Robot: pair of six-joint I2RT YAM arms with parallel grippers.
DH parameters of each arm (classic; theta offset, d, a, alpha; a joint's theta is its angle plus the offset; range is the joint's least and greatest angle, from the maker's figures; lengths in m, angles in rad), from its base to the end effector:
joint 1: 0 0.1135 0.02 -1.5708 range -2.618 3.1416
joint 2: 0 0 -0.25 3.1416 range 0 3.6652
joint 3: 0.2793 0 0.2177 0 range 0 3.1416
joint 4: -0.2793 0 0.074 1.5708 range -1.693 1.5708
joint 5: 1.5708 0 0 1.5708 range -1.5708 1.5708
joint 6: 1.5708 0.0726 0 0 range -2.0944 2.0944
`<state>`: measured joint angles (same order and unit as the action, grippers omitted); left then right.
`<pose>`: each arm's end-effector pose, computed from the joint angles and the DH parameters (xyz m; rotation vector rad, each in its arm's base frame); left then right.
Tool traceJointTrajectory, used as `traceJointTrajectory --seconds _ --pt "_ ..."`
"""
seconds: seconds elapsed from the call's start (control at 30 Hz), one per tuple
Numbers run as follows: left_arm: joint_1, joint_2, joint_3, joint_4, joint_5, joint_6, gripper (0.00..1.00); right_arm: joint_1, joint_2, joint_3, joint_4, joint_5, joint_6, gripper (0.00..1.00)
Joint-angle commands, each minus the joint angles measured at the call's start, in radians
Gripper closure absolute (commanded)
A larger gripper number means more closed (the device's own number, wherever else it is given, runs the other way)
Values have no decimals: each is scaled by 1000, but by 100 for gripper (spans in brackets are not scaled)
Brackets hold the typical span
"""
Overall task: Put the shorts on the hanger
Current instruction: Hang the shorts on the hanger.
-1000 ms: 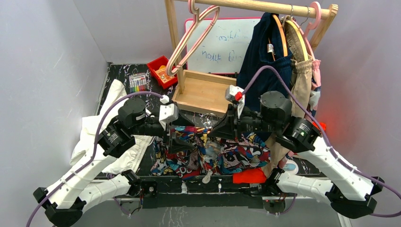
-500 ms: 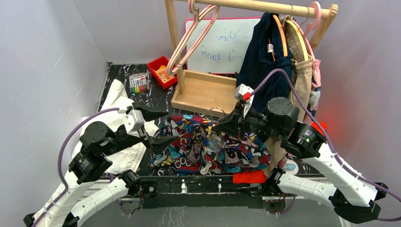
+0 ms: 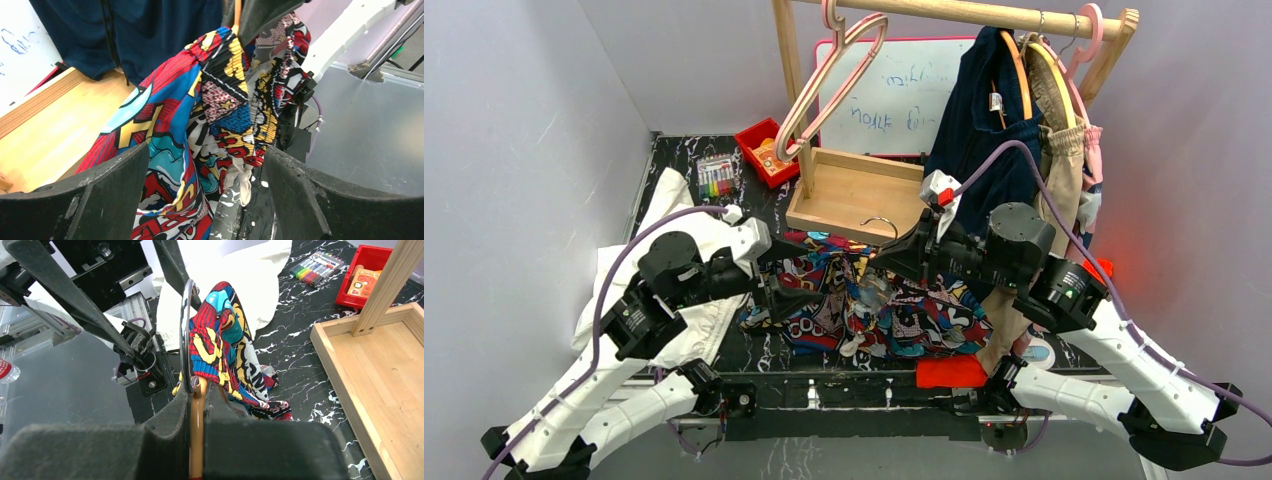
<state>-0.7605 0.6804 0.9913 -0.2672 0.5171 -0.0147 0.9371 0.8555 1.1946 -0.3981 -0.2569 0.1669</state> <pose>0.0792 -0.1249 0.3979 0.9715 1.2981 -0.9997 0.0902 0.1539 0.4199 -0.8414 1.5176 1.0409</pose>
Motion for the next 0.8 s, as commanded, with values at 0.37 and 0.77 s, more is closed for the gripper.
traceJointTrajectory --seconds 0.37,0.77 --pt "3 63 -18 173 -178 63 16 0 -22 10 155 -11 38 100" --pt "4 118 -10 207 -198 87 44 0 -29 -20 261 -22 135 100"
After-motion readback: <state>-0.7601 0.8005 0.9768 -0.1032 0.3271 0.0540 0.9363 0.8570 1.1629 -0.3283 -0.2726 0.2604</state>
